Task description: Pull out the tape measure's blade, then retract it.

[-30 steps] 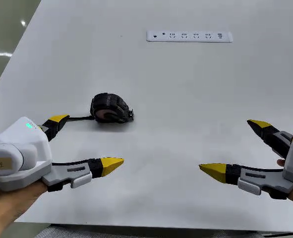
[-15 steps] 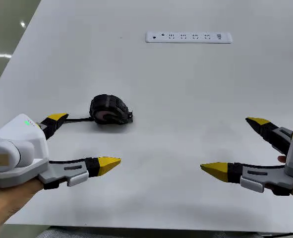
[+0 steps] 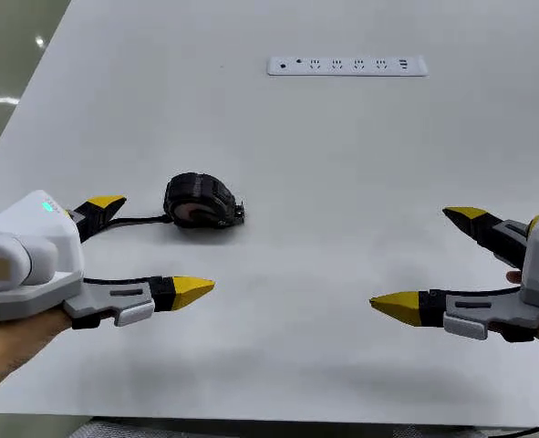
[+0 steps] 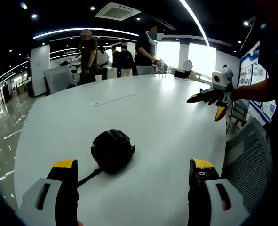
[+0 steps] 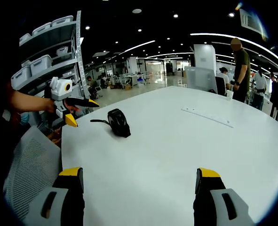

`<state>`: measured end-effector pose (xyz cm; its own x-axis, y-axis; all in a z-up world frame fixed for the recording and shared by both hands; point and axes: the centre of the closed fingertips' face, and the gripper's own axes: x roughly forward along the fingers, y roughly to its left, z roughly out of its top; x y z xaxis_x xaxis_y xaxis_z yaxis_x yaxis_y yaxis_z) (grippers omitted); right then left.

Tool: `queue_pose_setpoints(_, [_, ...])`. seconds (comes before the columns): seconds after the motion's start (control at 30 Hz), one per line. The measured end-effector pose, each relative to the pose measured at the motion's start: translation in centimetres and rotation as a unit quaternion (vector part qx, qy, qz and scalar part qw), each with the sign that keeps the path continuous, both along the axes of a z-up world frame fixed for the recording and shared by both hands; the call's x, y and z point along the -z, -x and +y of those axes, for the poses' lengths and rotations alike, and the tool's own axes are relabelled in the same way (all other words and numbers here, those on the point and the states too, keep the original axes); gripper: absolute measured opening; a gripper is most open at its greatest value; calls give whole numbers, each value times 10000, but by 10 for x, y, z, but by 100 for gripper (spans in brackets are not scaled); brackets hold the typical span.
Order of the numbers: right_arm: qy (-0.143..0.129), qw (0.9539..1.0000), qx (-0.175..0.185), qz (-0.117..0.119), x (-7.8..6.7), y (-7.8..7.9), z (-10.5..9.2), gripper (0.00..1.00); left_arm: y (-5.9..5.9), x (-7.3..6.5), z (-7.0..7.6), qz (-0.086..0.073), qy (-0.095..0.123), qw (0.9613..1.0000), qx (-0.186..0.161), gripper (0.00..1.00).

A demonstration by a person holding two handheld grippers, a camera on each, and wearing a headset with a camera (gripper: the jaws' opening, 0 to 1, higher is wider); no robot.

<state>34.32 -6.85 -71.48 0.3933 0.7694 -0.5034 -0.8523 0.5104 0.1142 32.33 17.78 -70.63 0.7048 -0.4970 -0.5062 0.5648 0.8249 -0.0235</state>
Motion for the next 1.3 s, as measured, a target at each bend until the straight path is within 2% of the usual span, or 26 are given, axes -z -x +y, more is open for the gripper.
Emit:
queue_pose_setpoints(0.23, [102,9998,-183,0,4,-9,0,99,-9,2,1,84,-132,9995,266,93])
queue_pose_setpoints(0.63, [275,9987,-436,-36,8,-26,-2,99,-26,4,4,135,-282,9980,542,90])
queue_pose_setpoints(1.3, [484,9925,-1118,-136,15,-49,19,96,-49,10,17,194,-604,9934,955,80])
